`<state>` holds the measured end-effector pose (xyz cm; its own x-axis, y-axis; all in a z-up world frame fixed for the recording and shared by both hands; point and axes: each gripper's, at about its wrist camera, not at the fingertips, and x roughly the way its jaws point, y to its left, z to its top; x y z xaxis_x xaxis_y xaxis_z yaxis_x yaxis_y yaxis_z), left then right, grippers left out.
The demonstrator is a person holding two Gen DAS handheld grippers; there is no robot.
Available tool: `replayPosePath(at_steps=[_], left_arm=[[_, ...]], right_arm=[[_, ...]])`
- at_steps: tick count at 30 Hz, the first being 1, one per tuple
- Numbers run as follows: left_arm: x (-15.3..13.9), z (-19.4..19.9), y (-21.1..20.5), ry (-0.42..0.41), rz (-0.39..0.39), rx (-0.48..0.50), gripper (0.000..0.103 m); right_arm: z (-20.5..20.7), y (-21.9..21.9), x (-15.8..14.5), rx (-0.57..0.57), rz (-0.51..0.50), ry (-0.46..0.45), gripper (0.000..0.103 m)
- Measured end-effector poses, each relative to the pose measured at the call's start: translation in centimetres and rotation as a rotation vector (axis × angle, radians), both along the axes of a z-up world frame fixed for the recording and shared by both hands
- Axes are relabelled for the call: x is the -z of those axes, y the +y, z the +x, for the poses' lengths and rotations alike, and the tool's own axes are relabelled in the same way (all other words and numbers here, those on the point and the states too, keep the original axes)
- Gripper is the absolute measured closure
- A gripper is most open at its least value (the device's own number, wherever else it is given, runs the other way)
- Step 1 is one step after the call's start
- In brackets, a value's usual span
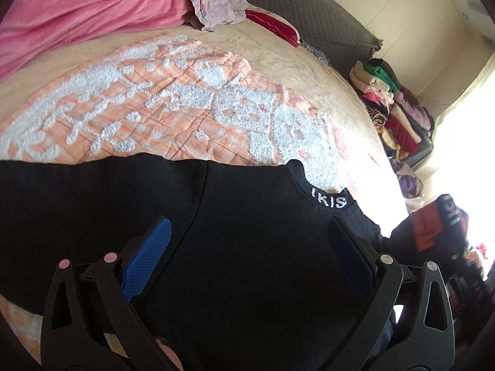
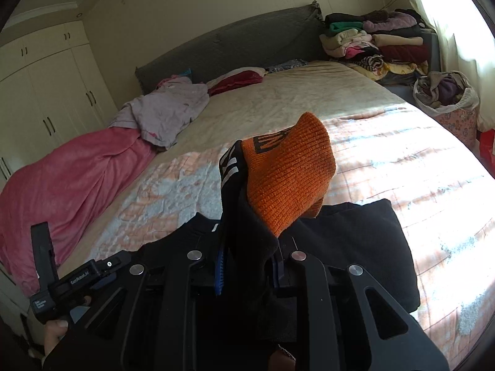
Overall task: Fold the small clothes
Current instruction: 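Lift the sleeve and fold it across the sweatshirt body, then open the right tool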
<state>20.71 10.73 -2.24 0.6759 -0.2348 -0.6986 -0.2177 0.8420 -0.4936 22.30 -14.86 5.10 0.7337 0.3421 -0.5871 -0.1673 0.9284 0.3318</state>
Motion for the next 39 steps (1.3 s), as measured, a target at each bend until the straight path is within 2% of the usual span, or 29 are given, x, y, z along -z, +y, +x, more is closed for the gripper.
replayPosePath(at_steps=[5, 7, 9, 12, 18, 26, 30, 32, 34, 35, 36, 39], left_arm=[[0.4, -0.1, 0.9, -0.005, -0.073, 0.009, 0.008], [0.6, -0.2, 1.1, -0.005, -0.106, 0.017, 0.008], [1.2, -0.1, 1.4, 0.001, -0.175, 0.035, 0.008], [2.0, 0.0, 1.2, 0.013, -0.244, 0.059, 0.008], [2.8, 0.6, -0.6, 0.056, -0.251, 0.135, 0.01], [2.2, 0.7, -2.1, 0.03, -0.242, 0.172, 0.012], [3.1, 1.2, -2.8, 0.068, -0.205, 0.173, 0.012], [3.8, 1.6, -2.9, 0.096, -0.174, 0.164, 0.024], [4.1, 1.7, -2.9, 0.103, -0.154, 0.155, 0.069], [4.2, 1.7, -2.8, 0.102, -0.141, 0.146, 0.078], [4.0, 1.7, -2.7, 0.097, -0.127, 0.142, 0.096], [2.5, 0.8, -2.2, 0.045, -0.134, 0.154, 0.096]], right_arm=[[0.7, 3.0, 1.1, -0.06, 0.008, 0.031, 0.08], [1.0, 3.7, 1.4, -0.08, 0.01, 0.041, 0.072], [1.1, 4.2, 1.5, -0.1, 0.018, 0.039, 0.063], [0.6, 4.6, 1.3, -0.12, 0.027, 0.024, 0.056], [-0.1, 2.8, 1.4, -0.09, 0.03, 0.02, 0.051], [-1.3, -1.3, 3.2, 0.009, 0.063, 0.071, 0.049], [-2.2, -2.9, 3.8, 0.051, 0.064, 0.088, 0.048], [-2.8, -3.5, 4.0, 0.067, 0.063, 0.093, 0.047], [-3.2, -4.0, 4.4, 0.083, 0.047, 0.102, 0.047], [-3.4, -4.3, 4.5, 0.091, 0.038, 0.105, 0.047], [-3.6, -4.6, 4.8, 0.099, 0.026, 0.11, 0.047], [-3.7, -5.3, 5.4, 0.131, -0.016, 0.125, 0.047]])
